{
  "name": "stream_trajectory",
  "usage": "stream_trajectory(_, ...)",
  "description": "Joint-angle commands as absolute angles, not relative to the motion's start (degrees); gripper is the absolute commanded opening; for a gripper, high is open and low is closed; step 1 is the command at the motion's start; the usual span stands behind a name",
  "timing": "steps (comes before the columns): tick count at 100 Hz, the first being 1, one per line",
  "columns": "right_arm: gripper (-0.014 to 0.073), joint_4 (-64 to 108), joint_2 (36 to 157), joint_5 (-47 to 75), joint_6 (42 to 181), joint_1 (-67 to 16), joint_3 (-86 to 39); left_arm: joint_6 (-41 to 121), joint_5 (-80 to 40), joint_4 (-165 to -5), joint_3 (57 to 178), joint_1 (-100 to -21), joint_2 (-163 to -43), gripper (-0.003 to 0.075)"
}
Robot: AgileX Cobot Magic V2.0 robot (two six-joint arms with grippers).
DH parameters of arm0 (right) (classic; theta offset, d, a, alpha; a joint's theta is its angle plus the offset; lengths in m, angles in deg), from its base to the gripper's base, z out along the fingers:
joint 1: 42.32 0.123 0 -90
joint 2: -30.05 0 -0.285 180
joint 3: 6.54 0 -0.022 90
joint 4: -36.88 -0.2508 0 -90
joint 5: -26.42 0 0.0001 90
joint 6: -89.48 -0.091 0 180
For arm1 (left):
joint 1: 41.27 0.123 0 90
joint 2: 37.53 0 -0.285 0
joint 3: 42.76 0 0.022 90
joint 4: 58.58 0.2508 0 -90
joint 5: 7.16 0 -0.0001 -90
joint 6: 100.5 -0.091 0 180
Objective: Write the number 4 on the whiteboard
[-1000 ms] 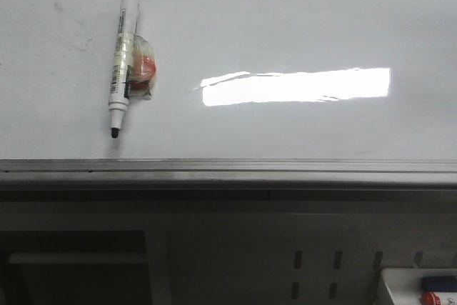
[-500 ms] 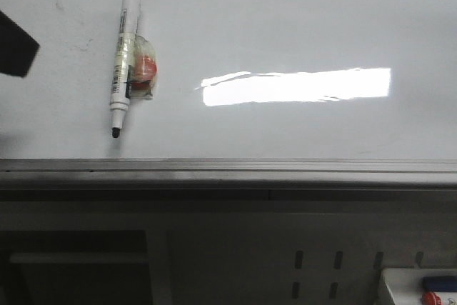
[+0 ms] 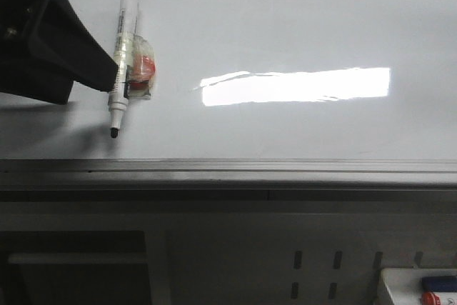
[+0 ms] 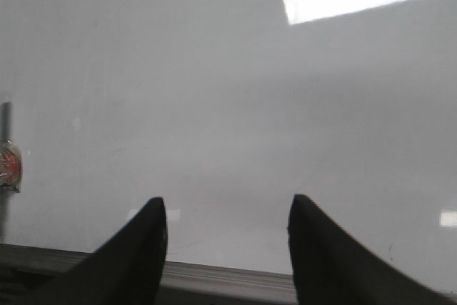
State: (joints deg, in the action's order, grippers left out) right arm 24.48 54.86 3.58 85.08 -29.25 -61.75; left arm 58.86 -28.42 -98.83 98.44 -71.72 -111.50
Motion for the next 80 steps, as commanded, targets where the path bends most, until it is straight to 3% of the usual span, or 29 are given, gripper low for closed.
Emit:
stream_trajectory(1, 0.0344, 24.72, 55.83, 7.82, 85.72, -29.52, -59.83, 59.43, -25.3, -101.1, 100.55, -72.19, -111.73, 0.0367)
stream_trajectory(47, 0.0344, 24.72, 55.83, 7.82, 85.72, -29.52, -59.83, 59.43, -23.32, -102.67, 100.55, -72.19, -117.64, 0.0349)
stream_trajectory(56, 0.0344, 24.72, 55.83, 7.82, 85.72, -29.52, -59.83, 59.43, -23.32, -102.67, 100.55, -72.19, -119.19, 0.0265)
stream_trajectory(74, 0.0344, 24.72, 55.83, 7.71, 85.72, -29.52, -59.11, 59.43, -23.17, -102.44, 100.55, -72.19, -119.71, -0.0013)
stream_trajectory(80, 0.0344, 24.72, 55.83, 7.27, 86.4, -29.52, -57.7, 59.43, -23.17, -102.44, 100.55, -72.19, -119.16, -0.002)
